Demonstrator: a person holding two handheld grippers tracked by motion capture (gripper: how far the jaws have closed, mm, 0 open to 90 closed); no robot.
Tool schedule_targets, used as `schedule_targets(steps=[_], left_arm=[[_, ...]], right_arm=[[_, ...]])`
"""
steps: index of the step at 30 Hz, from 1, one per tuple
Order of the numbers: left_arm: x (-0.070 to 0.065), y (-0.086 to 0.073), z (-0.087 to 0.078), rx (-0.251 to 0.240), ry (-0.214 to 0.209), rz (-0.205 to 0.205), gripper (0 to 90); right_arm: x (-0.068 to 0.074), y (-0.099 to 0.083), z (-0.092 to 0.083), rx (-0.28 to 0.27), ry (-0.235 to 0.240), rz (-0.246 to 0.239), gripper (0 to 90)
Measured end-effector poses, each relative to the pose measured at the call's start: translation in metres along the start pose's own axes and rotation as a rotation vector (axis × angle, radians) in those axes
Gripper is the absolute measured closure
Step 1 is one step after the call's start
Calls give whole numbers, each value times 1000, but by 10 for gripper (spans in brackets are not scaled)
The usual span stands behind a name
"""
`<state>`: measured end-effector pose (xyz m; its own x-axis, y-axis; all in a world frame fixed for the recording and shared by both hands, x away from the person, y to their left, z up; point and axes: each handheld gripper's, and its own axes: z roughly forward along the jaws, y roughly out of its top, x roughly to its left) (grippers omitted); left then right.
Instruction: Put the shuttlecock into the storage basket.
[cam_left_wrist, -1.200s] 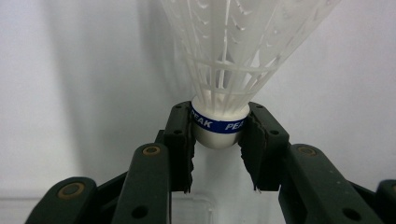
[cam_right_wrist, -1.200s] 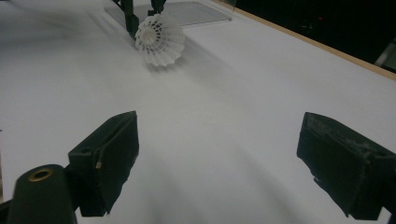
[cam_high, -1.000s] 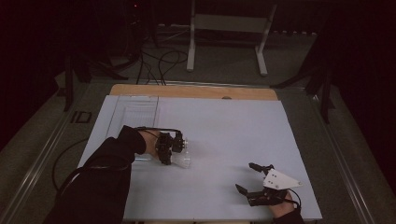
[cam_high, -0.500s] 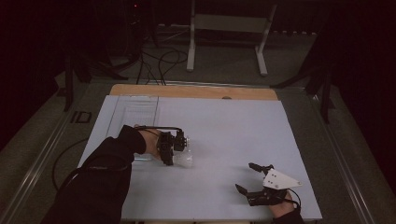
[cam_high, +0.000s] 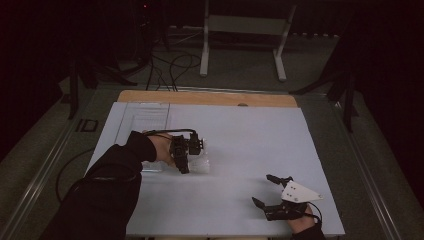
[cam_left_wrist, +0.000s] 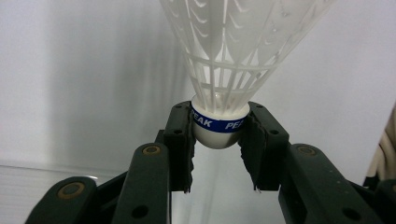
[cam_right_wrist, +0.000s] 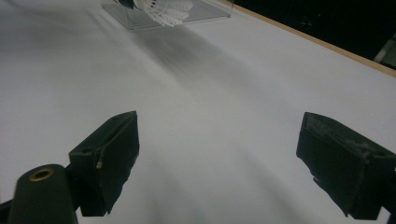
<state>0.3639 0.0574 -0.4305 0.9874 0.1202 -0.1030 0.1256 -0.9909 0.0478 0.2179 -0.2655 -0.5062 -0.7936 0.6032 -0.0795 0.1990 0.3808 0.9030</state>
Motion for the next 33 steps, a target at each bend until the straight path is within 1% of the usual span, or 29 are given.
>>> schedule_targets(steps=[1, 2, 4, 7, 9, 10, 11, 12, 14, 15, 18, 20, 22, 24, 25, 27, 28, 30, 31, 33], left_arm=[[0, 0, -1, 4, -14, -14, 658], [-1, 0, -2, 3, -20, -19, 659], [-2, 0, -4, 8, -10, -22, 659], [-4, 0, -9, -3, -25, -36, 659], [-6, 1, -11, -9, -34, -40, 659], [-7, 1, -12, -9, -34, -32, 658], [-8, 0, -13, -14, -39, -38, 658], [-9, 0, -14, -16, -40, -47, 659], [-11, -1, -18, -28, -32, -47, 658], [-12, -1, -22, -35, -28, -76, 658], [-13, -2, -29, -42, -13, -80, 658], [-15, -2, -35, -53, -20, -85, 658], [-17, -3, -39, -50, -23, -72, 658], [-20, -3, -43, -51, -25, -72, 659], [-22, -4, -45, -51, -21, -60, 659], [-23, -4, -50, -56, -28, -67, 658], [-24, -5, -52, -54, -24, -58, 659], [-24, -5, -52, -54, -24, -58, 659], [-26, -6, -59, -57, -23, -58, 659], [-26, -7, -62, -56, -32, -60, 659]], right_arm=[[0, 0, 0, 2, 1, 1, 129], [0, 0, 0, 2, 0, 1, 129], [0, 0, 0, 0, 0, -1, 129], [0, 0, 0, 1, -1, 2, 129], [0, 0, 0, 3, -3, 2, 129], [0, 0, 0, 4, -3, 3, 128], [0, 0, 0, 3, -3, 2, 129], [0, 0, 0, 4, -4, 4, 129], [0, 0, 0, 4, -4, 4, 129], [0, 0, 0, 5, -4, 3, 129], [0, 0, 0, 5, -3, -3, 130], [1, 1, 0, 3, -3, -8, 130], [1, 1, 0, 2, -3, -9, 130], [1, 1, 0, 4, 1, -7, 130], [1, 0, 1, 5, 1, -10, 130], [1, 1, 1, 8, 1, -13, 130], [1, 1, 1, 6, 3, -12, 130], [2, 1, 1, 6, 3, -9, 130], [2, 1, 1, 7, 3, -9, 130], [2, 1, 1, 6, 1, -9, 130]])
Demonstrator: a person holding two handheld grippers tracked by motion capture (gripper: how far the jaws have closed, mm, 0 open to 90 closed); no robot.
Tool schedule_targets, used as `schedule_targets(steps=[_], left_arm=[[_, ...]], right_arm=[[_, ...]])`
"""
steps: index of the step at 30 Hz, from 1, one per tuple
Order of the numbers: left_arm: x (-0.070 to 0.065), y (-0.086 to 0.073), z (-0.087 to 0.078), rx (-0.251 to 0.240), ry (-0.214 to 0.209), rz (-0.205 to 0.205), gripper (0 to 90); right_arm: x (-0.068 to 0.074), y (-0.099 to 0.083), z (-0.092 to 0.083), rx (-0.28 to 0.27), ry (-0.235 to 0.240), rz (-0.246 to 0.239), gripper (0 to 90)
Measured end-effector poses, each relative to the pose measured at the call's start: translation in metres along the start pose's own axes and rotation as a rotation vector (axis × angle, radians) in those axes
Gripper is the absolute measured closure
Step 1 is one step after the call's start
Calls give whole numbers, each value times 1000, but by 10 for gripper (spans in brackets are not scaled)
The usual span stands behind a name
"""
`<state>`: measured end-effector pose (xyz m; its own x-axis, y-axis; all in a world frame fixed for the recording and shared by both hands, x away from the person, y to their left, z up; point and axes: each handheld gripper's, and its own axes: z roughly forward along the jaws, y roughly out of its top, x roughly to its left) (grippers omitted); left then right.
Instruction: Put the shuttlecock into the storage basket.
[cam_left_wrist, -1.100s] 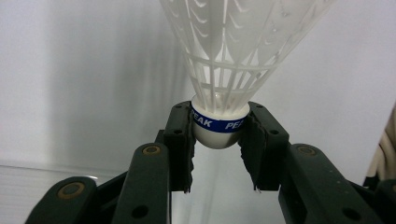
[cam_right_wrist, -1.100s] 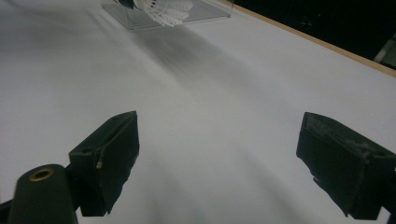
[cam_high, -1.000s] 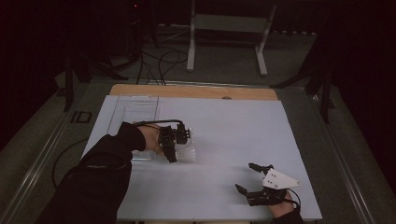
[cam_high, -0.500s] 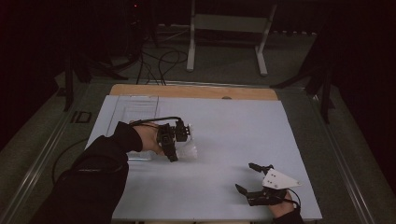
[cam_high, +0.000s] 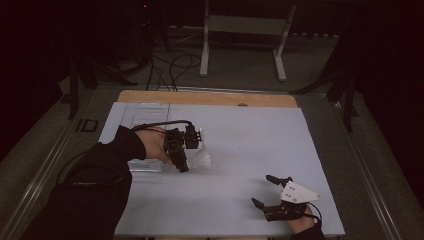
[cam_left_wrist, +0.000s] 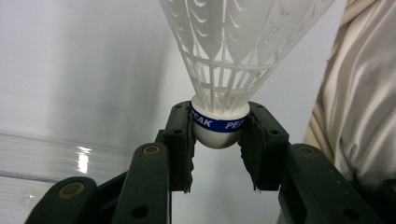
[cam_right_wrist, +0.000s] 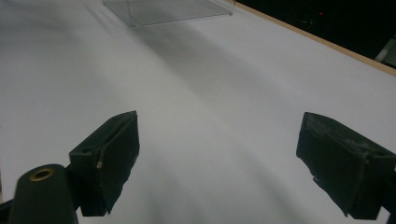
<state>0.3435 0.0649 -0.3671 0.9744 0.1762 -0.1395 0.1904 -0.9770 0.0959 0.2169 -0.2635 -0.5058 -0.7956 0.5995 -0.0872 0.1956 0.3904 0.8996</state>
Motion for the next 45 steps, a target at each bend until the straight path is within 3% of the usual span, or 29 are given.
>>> schedule_targets(steps=[21, 32, 45], left_arm=[[5, -9, -22, -25, -12, -25, 659], [13, -24, -31, -35, 15, -78, 658], [19, -45, -34, -39, 16, -125, 659]], right_arm=[[1, 0, 1, -11, 9, 2, 129], [0, 0, 0, -10, 5, -2, 129], [0, 0, 1, -7, 6, -4, 129]])
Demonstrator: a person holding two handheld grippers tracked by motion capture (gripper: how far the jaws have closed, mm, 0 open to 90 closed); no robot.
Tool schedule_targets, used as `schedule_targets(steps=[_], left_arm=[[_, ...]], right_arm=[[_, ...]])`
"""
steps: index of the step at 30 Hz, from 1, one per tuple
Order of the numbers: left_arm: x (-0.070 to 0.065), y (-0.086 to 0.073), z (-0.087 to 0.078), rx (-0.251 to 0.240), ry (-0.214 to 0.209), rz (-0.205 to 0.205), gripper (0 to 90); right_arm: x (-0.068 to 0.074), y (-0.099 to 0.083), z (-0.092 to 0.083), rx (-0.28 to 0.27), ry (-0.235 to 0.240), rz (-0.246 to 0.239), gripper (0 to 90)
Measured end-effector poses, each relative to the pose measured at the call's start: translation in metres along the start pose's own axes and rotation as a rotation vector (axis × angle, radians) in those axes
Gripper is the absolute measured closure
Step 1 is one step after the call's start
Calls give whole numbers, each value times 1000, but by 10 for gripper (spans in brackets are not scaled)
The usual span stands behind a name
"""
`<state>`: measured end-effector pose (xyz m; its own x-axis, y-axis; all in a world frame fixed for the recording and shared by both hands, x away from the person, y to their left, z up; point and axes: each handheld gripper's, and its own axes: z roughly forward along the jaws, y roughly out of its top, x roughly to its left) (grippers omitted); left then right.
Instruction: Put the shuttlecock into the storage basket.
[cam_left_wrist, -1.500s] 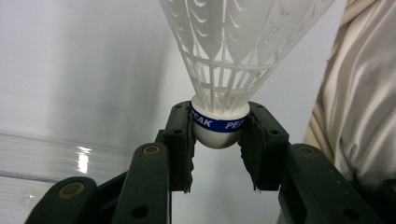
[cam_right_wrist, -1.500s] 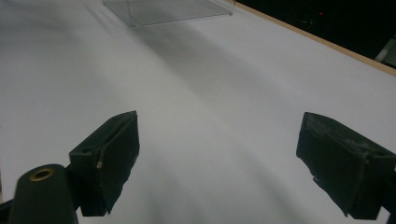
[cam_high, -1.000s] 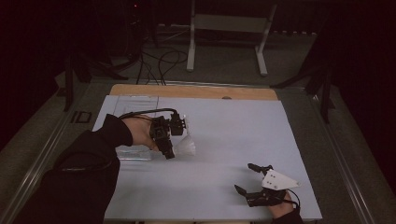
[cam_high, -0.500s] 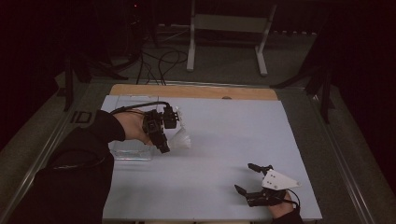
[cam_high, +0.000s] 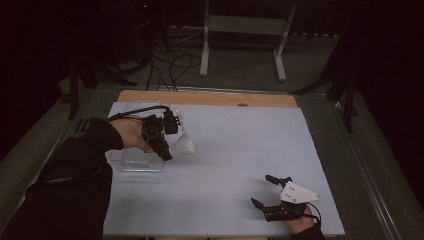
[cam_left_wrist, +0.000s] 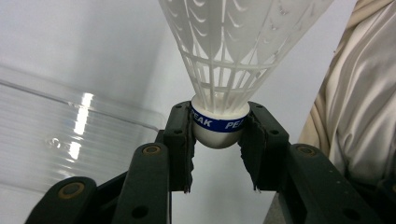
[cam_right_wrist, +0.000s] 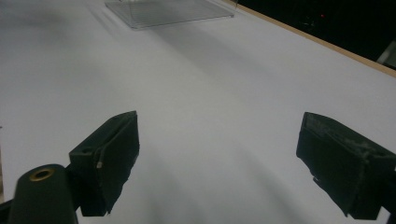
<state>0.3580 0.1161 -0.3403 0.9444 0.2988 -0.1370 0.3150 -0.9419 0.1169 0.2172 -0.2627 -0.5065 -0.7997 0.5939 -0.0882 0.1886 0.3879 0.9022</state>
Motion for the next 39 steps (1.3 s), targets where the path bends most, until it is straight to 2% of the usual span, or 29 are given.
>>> schedule_targets(steps=[17, 23, 39], left_arm=[[18, -39, -2, -11, 7, -95, 659], [27, -56, -2, -7, 20, -149, 658], [41, -80, 1, 18, 40, -231, 658]], right_arm=[[1, 0, 0, 4, 0, -1, 129], [1, 0, 1, 3, 0, -2, 129], [1, 0, 1, 8, -3, -2, 129]])
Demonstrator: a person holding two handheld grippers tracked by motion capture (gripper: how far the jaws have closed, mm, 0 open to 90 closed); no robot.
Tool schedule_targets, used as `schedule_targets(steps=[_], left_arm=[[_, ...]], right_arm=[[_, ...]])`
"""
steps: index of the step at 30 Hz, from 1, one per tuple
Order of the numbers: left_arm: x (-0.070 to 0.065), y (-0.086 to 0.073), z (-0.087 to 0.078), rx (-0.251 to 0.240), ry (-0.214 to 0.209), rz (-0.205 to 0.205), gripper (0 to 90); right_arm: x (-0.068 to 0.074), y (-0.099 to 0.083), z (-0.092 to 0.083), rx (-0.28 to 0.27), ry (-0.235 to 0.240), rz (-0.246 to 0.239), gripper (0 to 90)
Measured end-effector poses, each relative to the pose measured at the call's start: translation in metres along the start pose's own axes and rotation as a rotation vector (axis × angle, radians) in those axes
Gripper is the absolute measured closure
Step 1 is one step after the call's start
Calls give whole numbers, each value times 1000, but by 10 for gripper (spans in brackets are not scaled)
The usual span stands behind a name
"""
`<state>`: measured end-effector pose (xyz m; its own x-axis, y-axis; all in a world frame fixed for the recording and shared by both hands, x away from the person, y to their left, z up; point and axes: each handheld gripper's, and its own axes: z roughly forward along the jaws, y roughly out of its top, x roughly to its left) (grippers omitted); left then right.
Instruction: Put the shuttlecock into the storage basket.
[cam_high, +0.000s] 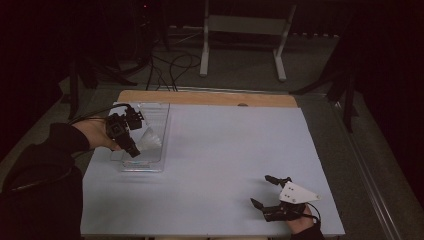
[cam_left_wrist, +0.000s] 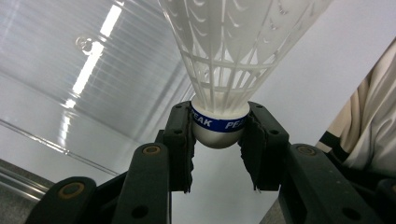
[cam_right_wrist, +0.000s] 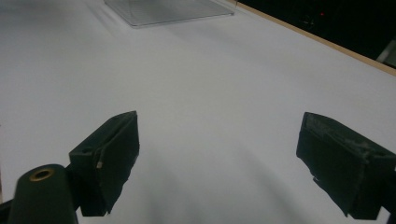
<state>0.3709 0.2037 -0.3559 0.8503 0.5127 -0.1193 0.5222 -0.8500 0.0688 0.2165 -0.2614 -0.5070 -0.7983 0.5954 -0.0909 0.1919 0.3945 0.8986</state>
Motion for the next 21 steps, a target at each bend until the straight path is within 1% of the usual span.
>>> schedule_targets(steps=[7, 8, 10, 11, 13, 14, 15, 17, 21], left_arm=[[6, -7, 1, -3, 2, -27, 658], [6, -8, 2, 8, 15, -32, 658], [8, -11, 2, 3, 10, -47, 658], [9, -12, 2, 5, 15, -47, 658], [12, -15, 2, -7, 11, -64, 658], [13, -17, 2, -17, 16, -79, 658], [15, -18, 2, -16, 13, -80, 658], [17, -22, 2, -22, 19, -96, 658], [20, -27, 3, -31, 11, -123, 658]], right_arm=[[0, 0, 0, 1, -1, 3, 129], [0, 0, 0, 2, 0, 4, 129], [0, 0, 0, 4, -1, 2, 130], [0, 0, 0, 5, 0, 2, 129], [0, 0, 0, 5, -1, 0, 129], [0, 0, 0, 4, -2, -2, 129], [0, 0, 0, 5, -3, 0, 129], [0, 0, 0, 6, -4, 0, 130], [0, 0, 1, 6, 1, -2, 129]])
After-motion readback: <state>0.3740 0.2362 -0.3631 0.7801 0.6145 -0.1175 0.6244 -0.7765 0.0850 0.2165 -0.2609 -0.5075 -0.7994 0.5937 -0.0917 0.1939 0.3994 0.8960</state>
